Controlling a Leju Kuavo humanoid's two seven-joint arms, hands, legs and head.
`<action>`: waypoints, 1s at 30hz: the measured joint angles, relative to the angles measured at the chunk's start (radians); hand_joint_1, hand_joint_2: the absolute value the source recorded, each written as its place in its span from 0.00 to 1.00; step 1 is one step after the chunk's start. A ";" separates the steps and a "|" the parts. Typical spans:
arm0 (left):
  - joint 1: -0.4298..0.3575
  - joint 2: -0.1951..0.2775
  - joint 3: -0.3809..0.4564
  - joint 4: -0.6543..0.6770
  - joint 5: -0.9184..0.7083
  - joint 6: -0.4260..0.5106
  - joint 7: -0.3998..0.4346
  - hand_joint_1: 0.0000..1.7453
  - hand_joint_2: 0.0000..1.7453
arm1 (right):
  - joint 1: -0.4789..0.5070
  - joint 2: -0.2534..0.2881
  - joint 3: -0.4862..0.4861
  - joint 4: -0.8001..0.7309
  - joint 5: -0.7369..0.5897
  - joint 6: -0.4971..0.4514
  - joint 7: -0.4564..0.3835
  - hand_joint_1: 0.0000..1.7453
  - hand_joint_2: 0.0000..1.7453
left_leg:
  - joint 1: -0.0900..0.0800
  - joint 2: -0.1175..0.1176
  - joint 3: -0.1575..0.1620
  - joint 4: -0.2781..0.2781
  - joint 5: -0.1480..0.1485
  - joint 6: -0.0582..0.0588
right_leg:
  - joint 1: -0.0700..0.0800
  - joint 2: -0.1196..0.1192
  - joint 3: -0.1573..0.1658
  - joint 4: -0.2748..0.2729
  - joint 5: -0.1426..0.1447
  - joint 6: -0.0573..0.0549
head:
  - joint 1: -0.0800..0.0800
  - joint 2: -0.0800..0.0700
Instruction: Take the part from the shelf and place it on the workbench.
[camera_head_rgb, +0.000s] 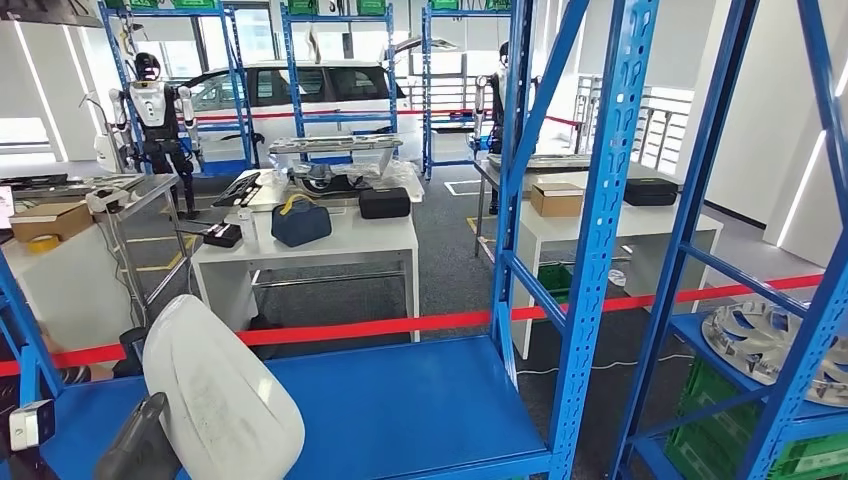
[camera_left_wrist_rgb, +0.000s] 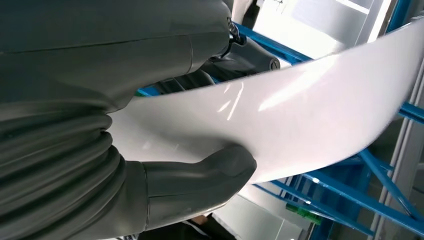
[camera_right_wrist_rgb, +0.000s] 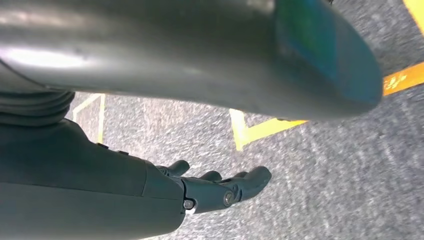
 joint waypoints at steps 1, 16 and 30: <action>0.011 0.005 0.000 -0.007 -0.001 -0.001 -0.002 1.00 1.00 | 0.000 0.000 0.000 0.000 0.004 0.000 0.001 0.00 0.00 | 0.001 0.001 -0.016 0.000 0.013 0.001 | -0.002 -0.001 -0.013 0.064 -0.052 0.005 | 0.001 0.000; 0.077 0.025 -0.002 -0.053 -0.010 -0.002 -0.005 1.00 1.00 | -0.006 0.000 0.000 0.000 0.008 -0.005 0.018 0.00 0.00 | 0.015 -0.003 -0.184 0.192 -0.065 -0.071 | -0.004 -0.008 0.155 -0.096 -0.008 -0.050 | -0.004 0.000; 0.078 0.020 -0.007 -0.053 -0.015 -0.009 0.001 1.00 1.00 | -0.004 0.006 -0.001 0.001 -0.006 -0.018 0.014 0.00 0.00 | 0.009 -0.002 0.006 0.013 -0.018 -0.004 | -0.005 -0.004 0.024 -0.033 0.018 0.006 | -0.004 0.000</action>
